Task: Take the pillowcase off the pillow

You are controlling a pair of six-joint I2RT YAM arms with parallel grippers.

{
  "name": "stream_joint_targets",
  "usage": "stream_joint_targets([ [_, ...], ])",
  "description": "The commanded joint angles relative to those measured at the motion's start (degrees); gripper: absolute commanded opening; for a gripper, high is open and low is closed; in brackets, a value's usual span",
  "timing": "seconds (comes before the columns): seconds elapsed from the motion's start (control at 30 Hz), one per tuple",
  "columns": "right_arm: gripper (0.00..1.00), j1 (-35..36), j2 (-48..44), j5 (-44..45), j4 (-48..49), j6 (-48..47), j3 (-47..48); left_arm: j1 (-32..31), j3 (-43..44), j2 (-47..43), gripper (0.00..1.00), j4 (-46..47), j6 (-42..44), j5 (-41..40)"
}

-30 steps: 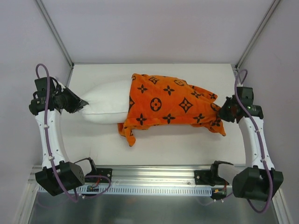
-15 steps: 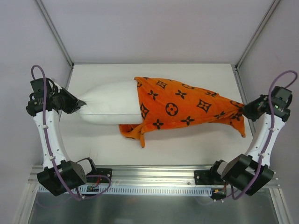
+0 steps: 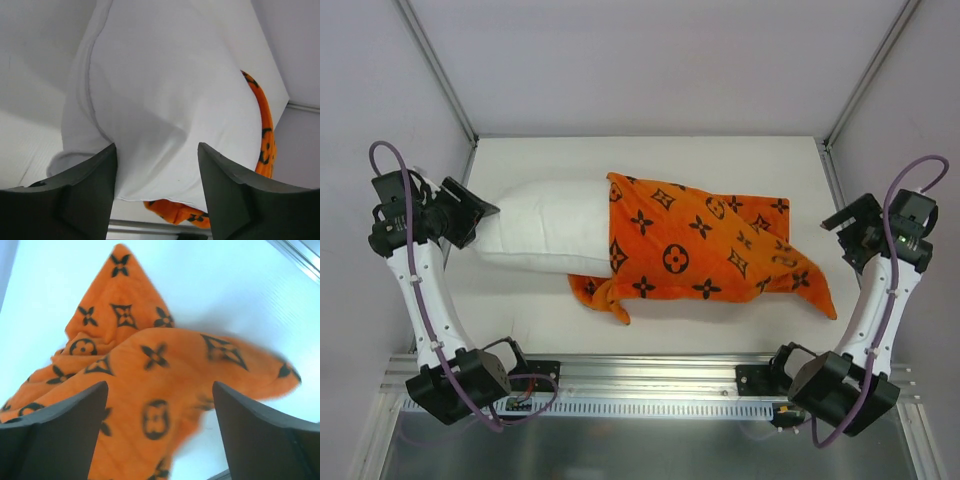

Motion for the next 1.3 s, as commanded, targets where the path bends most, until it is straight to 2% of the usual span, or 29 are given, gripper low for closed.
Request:
stream_joint_targets([
  [0.0,0.91,4.4,-4.9,2.1,3.5,-2.1,4.1,1.0,0.4,-2.6,0.66,5.9,0.4,0.5],
  [0.03,0.95,5.7,-5.1,2.6,2.2,-2.4,5.4,1.1,0.1,-2.9,0.77,5.8,0.4,-0.9],
  [0.07,0.97,7.2,-5.2,2.9,1.5,-2.7,6.6,1.1,-0.1,-3.4,0.98,5.9,0.5,-1.6],
  [0.17,0.98,14.0,-5.0,3.6,-0.4,-3.8,10.9,1.1,0.3,-4.6,0.99,5.7,1.1,-4.3],
  [0.23,0.98,21.2,-4.0,3.7,-1.0,-3.7,13.0,0.8,0.6,-4.7,0.99,5.7,1.6,-4.8],
  [0.27,0.98,27.7,-3.6,4.3,-1.1,-3.4,13.6,-0.8,1.1,-4.4,0.99,5.6,2.1,-5.3],
  [0.33,0.98,35.9,-1.3,9.0,-1.1,-2.5,15.8,-4.9,2.0,-3.9,0.99,5.1,3.0,-8.2],
  [0.37,0.99,44.7,-0.2,12.1,-1.0,-2.2,16.7,-11.7,3.2,-3.3,0.99,4.4,3.1,-12.6],
  [0.4,0.99,48.9,1.3,16.7,-1.5,-2.0,17.8,-15.6,3.8,-2.8,0.99,3.9,3.1,-15.1],
  [0.53,1.0,69.3,13.2,23.8,-2.6,-0.6,26.6,-30.9,4.9,0.3,0.99,2.3,1.3,-21.1],
  [0.63,0.99,77.2,20.3,27.5,-5.1,-1.2,35.2,-37.7,3.5,2.9,0.99,2.2,-0.9,-22.5],
  [0.7,1.0,79.1,27.6,27.9,-7.5,-1.4,40.1,-40.3,2.1,5.2,0.99,2.3,-2.2,-21.8],
  [0.8,1.0,81.5,35.5,26.9,-9.5,-1.2,48.4,-40.8,-0.6,9.1,0.99,2.4,-3.2,-19.0],
  [0.83,1.0,82.5,37.1,26.8,-9.7,-1.2,50.2,-40.9,-2.3,9.6,0.97,2.8,-3.5,-19.0],
  [0.9,0.99,83.8,41.6,26.1,-10.5,-1.2,54.9,-40.8,-4.4,9.8,0.86,3.6,-4.1,-19.5],
  [0.93,1.0,84.8,42.8,26.1,-10.8,-1.3,56.2,-40.8,-6.1,9.3,0.69,4.7,-4.3,-19.5],
  [0.97,0.97,85.3,45.4,26.6,-11.0,-1.2,57.9,-40.8,-6.8,9.1,0.61,5.1,-4.5,-19.5],
  [1.03,0.96,85.9,47.8,27.1,-11.9,-0.8,59.4,-40.8,-8.1,9.2,0.42,5.8,-4.8,-18.7],
  [1.07,0.97,86.0,50.1,28.2,-13.0,-0.5,60.4,-40.8,-8.3,9.4,0.16,6.4,-4.6,-17.6],
  [1.1,0.97,86.0,51.1,29.2,-13.4,-0.5,60.5,-40.8,-8.7,9.7,0.04,6.5,-4.7,-17.1],
  [1.13,0.98,86.1,51.8,29.4,-13.8,-0.1,60.5,-40.8,-8.8,10.2,0.0,6.6,-4.8,-16.5],
  [1.17,0.99,86.1,52.6,29.8,-14.2,0.2,60.3,-40.8,-9.0,10.2,0.0,7.0,-4.9,-15.9],
  [1.27,0.87,86.1,53.6,33.5,-14.6,-0.1,57.8,-40.8,-10.0,9.3,0.0,7.8,-5.9,-16.6],
])
